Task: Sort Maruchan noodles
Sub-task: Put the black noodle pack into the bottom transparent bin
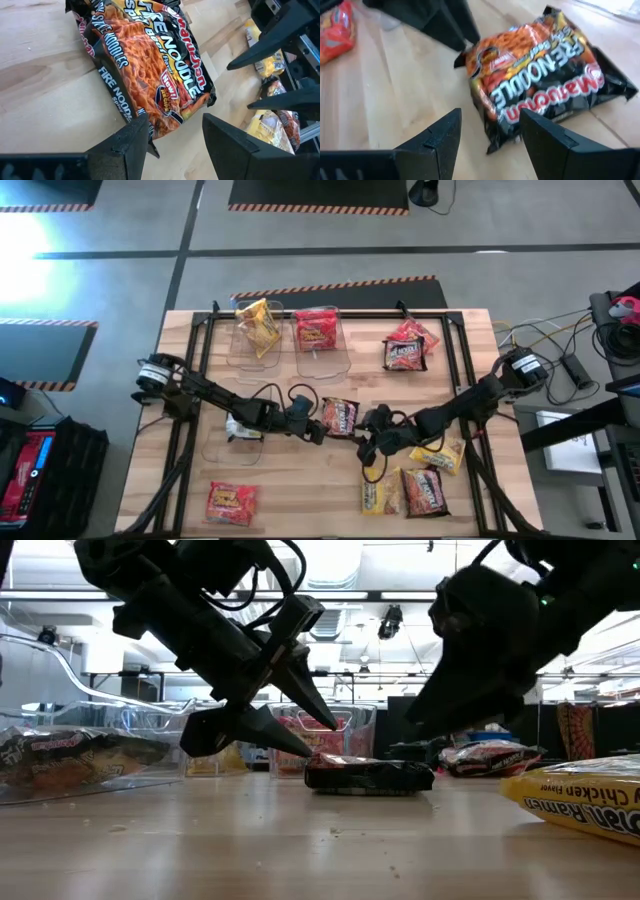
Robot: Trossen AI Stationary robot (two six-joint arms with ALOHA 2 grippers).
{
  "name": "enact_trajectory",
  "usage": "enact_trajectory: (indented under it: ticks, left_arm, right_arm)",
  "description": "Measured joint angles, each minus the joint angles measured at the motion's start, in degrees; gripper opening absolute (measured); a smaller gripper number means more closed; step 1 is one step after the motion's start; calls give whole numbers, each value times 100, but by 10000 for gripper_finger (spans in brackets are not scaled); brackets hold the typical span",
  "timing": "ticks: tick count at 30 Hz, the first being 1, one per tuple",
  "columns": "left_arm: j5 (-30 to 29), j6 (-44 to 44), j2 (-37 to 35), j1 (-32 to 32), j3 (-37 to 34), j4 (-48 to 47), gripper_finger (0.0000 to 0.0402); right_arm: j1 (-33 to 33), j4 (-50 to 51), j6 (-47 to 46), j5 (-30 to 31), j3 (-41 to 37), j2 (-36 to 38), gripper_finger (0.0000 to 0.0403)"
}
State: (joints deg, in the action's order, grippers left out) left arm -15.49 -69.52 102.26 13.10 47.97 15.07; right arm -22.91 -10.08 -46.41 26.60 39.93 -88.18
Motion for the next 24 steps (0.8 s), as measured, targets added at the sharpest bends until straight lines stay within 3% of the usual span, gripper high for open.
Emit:
enact_trajectory:
  ticks: [10,24]
  left_arm:
    - [0,123,-15,-50,0,-13,169]
    - [1,512,-352,-218,0,-176,169]
  right_arm:
    - [336,-189,-19,48,13,-693,191]
    - [343,-114,-24,-256,15,-971,191]
